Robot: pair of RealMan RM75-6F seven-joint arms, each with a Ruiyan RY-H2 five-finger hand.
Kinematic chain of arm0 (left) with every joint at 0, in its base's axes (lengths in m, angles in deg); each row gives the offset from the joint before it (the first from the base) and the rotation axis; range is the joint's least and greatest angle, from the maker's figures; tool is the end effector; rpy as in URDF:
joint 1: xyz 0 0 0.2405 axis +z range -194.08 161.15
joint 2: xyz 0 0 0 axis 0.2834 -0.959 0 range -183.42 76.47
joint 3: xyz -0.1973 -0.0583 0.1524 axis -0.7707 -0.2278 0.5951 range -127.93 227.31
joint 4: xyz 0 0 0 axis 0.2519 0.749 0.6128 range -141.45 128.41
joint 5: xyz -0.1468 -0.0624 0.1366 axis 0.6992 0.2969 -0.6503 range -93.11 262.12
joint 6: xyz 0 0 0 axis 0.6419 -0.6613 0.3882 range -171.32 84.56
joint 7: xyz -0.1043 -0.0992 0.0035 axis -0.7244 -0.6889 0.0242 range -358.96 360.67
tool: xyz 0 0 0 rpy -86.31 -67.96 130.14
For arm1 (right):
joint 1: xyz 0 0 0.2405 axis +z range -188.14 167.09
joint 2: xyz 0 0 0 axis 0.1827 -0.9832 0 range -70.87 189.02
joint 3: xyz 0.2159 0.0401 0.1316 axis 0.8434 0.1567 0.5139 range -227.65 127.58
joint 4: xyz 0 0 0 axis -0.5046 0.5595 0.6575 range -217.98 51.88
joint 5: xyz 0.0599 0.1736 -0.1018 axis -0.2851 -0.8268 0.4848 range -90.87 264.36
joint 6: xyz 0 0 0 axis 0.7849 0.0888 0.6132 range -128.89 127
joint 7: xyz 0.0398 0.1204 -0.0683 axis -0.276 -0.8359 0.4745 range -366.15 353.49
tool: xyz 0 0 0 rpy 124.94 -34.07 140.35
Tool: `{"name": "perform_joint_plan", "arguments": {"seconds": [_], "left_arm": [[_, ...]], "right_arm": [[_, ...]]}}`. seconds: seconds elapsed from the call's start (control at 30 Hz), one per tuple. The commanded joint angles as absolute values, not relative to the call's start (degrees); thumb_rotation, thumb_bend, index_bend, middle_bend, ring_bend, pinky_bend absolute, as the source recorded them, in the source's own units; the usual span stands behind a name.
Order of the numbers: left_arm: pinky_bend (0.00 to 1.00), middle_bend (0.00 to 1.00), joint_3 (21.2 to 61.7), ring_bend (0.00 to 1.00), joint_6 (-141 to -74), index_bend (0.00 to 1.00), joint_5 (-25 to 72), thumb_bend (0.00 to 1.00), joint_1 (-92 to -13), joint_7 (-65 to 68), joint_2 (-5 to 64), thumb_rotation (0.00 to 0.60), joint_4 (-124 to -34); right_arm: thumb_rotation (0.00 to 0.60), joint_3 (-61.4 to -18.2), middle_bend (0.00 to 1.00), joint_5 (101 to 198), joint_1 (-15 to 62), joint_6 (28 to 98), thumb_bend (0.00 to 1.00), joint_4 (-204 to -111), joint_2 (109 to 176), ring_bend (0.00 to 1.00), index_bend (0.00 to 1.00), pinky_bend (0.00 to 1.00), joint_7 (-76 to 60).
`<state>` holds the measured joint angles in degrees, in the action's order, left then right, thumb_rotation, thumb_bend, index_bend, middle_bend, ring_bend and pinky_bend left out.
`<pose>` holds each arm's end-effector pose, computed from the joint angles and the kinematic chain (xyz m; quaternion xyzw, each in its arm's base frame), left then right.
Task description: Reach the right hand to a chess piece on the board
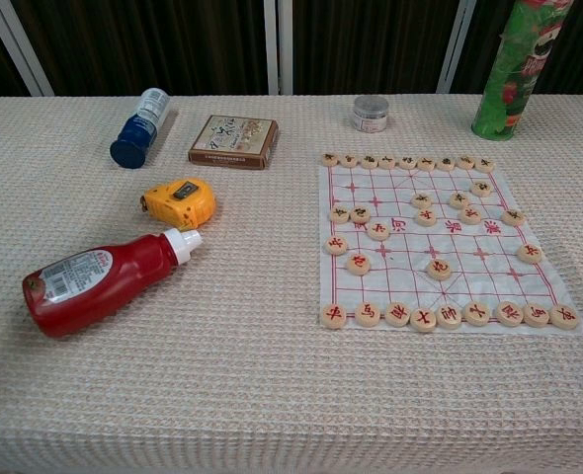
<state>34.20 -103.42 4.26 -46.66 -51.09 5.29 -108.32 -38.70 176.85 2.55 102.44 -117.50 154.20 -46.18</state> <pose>-0.1710 0.3232 0.1513 -0.4761 -0.6155 -0.5976 0.1933 -0.3479 -0.2421 0.1343 0.5151 -0.2601 0.6239 0.5270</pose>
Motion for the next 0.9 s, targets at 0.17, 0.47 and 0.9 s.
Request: {"name": "perform_joint_plan", "arguments": {"seconds": [0.17, 0.47, 0.9], "left_arm": [[0.21, 0.16, 35.6, 0.13, -105.8, 0.13, 3.4, 0.14, -46.3, -42.2, 6.0, 0.600, -108.3], [0.21, 0.17, 36.3, 0.13, -106.5, 0.13, 3.3, 0.14, -46.1, -41.3, 6.3, 0.600, -107.4], [0.19, 0.16, 37.4, 0.13, -114.6, 0.15, 4.7, 0.15, -44.8, -14.1, 13.5, 0.598, -97.5]], "right_arm": [[0.600, -39.4, 0.00, 176.7, 2.6, 102.5, 0.33, -118.1, 154.1, 0.00, 0.00, 0.00, -45.7], [0.600, -40.4, 0.00, 177.0, 3.0, 102.0, 0.33, -120.2, 152.9, 0.00, 0.00, 0.00, -44.2], [0.600, -46.5, 0.00, 176.8, 2.3, 87.8, 0.29, -150.9, 137.0, 0.00, 0.29, 0.00, -13.3]]}}
